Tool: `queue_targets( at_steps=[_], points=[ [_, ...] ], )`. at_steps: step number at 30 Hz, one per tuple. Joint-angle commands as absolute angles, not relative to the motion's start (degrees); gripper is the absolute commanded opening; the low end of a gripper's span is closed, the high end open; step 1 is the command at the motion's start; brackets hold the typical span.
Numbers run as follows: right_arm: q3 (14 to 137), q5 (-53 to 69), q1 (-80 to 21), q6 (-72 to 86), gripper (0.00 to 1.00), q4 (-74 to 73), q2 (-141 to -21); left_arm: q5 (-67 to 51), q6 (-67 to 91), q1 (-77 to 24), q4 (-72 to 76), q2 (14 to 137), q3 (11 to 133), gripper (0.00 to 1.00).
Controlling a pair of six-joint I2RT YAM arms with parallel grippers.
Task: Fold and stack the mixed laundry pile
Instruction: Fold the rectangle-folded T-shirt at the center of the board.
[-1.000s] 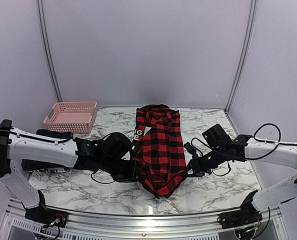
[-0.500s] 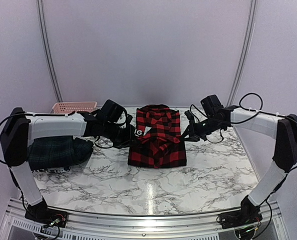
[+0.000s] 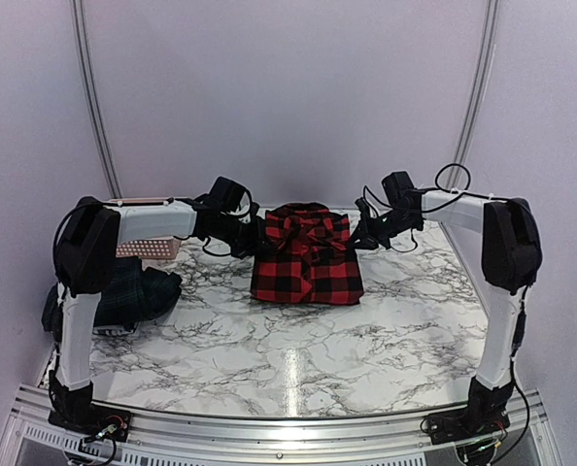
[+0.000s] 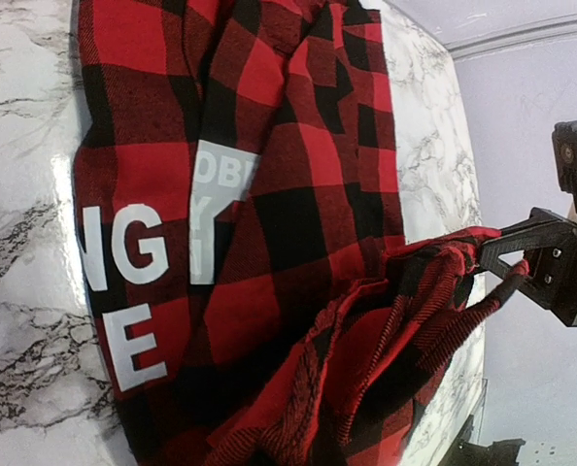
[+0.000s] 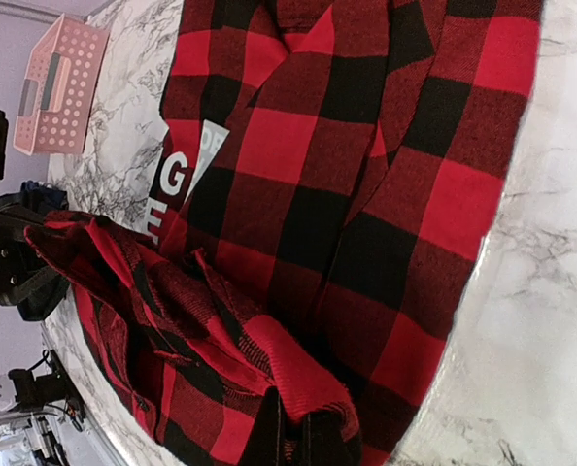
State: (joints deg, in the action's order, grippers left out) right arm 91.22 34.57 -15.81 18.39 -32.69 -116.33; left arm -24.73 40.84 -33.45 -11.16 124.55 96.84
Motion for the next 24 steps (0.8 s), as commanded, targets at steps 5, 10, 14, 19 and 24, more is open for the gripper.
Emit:
queue_targets(
  at_steps=[5,10,14,19,24],
  points=[
    [98.14,34.8,-14.59,17.69,0.0,-33.34,-123.55,-26.13,39.04,-31.25,-13.25,131.94,104.83,0.0],
    [98.89,34.68,-13.83,17.42,0.0,-32.89,-125.56,-25.82,38.9,-31.11,-13.83,135.44,108.5,0.0],
    [99.93,35.17,-13.71,17.55,0.0,-32.51,-127.37,-24.89,38.85,-30.88,-14.34,137.24,109.07,0.0],
    [100.77,35.83,-13.56,18.3,0.08,-32.06,-128.94,-23.84,38.9,-30.34,-14.81,139.06,109.65,0.02],
    [101.6,36.98,-11.54,19.23,0.44,-32.73,-125.89,-23.72,38.63,-29.78,-14.93,139.39,112.89,0.39]
  ],
)
